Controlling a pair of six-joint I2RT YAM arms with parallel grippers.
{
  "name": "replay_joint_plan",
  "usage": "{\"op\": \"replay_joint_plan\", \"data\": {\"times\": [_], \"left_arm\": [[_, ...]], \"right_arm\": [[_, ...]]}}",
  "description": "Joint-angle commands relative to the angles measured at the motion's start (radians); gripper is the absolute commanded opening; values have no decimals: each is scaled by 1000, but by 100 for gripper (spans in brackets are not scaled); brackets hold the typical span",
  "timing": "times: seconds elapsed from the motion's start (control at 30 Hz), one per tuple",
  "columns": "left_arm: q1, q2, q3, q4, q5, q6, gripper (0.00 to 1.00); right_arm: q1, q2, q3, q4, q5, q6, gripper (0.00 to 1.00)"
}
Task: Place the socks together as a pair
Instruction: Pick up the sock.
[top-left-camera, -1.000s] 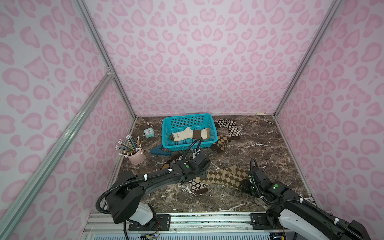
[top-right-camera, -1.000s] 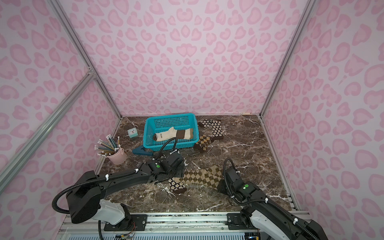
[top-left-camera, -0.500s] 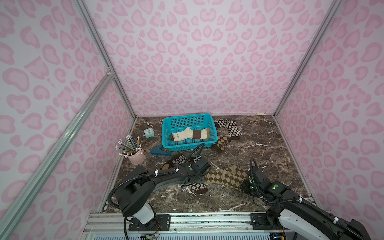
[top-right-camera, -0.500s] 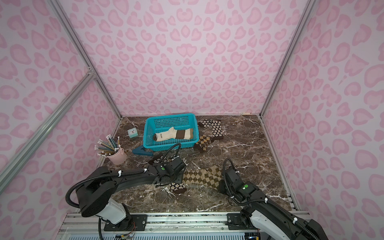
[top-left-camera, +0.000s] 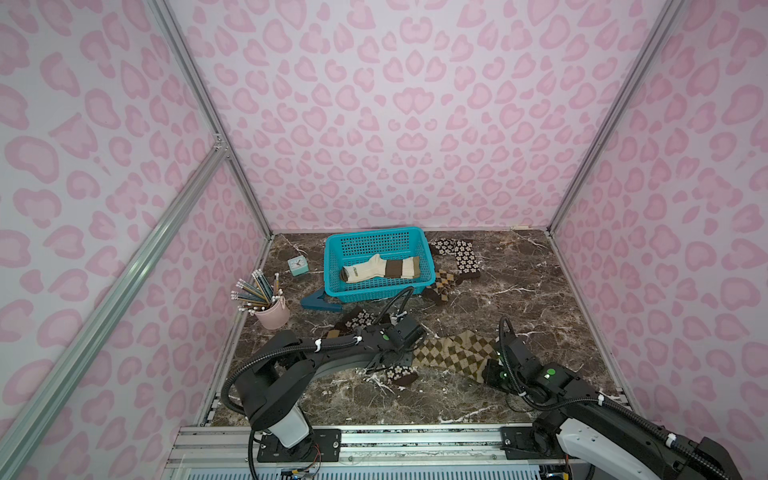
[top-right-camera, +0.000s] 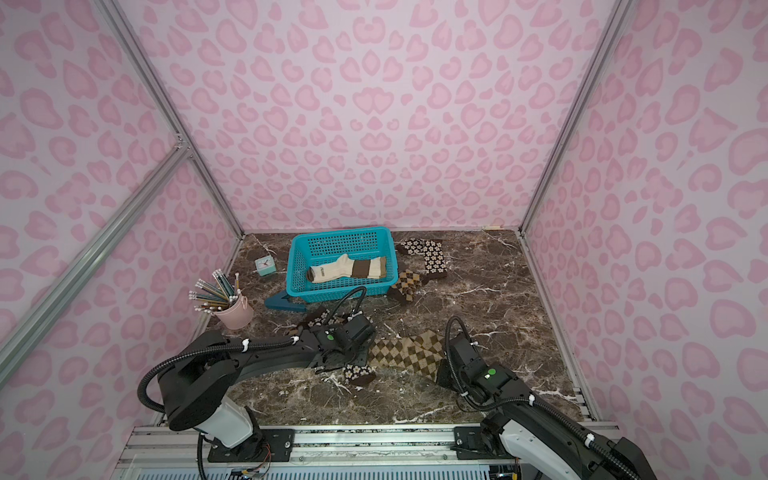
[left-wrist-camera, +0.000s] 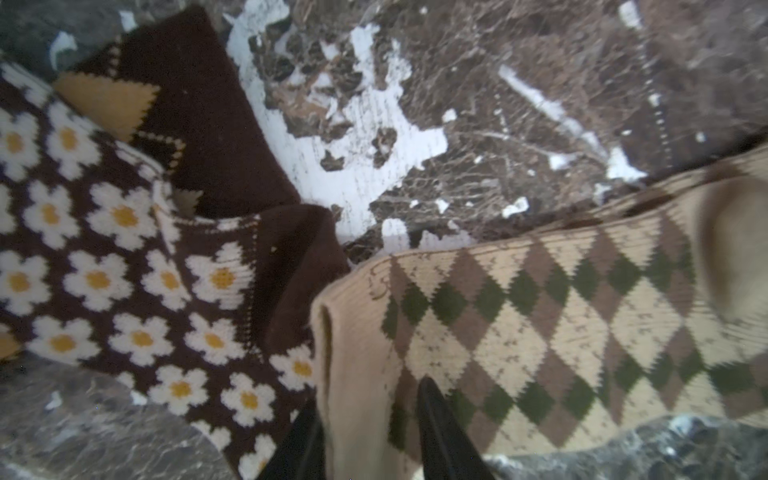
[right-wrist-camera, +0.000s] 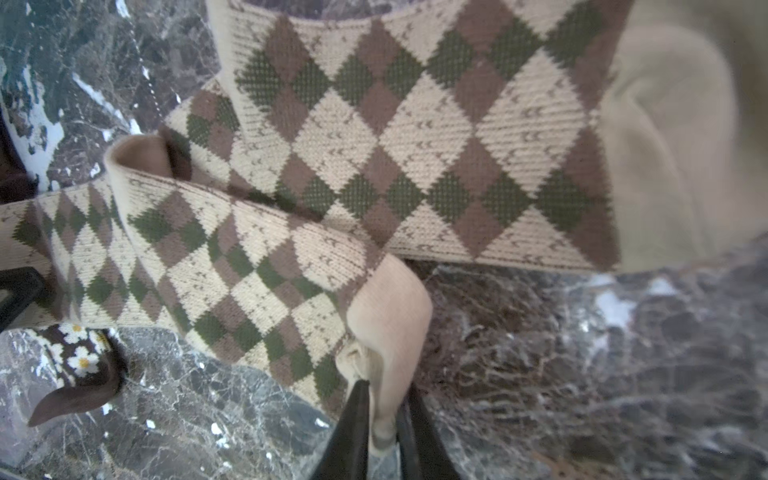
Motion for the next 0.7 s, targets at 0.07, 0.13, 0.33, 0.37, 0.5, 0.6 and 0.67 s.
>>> {"op": "replay_joint_plan", "data": {"times": [0.07, 0.13, 0.33, 0.37, 0.5, 0.6, 0.67], "left_arm": [[-10, -49, 14, 1, -2, -3, 40], [-11, -62, 11, 3, -2, -3, 39], [-14, -39, 19, 19, 18, 7, 24], [-14, -32, 19, 19, 18, 7, 20], [-14, -20, 19, 19, 16, 13, 4], [-15, -26, 22, 15, 17, 19, 4], [-17, -36, 31, 7, 18, 22, 4]], "right_arm": [[3, -10, 22, 19, 24, 9, 8], [3, -14, 28, 21, 27, 8, 5], [3, 6, 31, 31, 25, 1, 0], [3, 9, 30, 34, 24, 2, 0], [3, 9, 17, 43, 24, 9, 0], [3, 4, 13, 43, 25, 12, 0], [3, -4, 20, 35, 26, 14, 0]]}}
